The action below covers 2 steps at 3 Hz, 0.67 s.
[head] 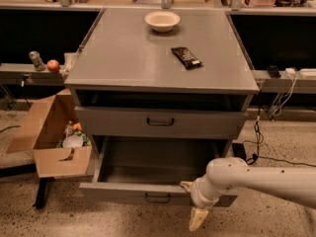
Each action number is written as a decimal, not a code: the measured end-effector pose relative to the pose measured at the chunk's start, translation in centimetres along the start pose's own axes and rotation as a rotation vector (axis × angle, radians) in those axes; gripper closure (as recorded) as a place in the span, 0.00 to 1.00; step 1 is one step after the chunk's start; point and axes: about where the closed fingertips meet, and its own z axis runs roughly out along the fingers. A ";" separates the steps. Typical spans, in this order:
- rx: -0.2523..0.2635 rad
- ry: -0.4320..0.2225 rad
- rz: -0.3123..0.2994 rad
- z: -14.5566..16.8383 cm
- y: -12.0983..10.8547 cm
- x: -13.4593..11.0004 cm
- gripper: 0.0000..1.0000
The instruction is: Open middle drawer
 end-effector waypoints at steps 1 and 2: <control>-0.016 -0.009 0.000 0.3 3.4 0.4 0.38; -0.016 -0.009 0.000 -0.1 3.3 0.2 0.63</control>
Offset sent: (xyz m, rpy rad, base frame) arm -0.0771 -0.0159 -0.0058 0.0280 0.0291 0.0259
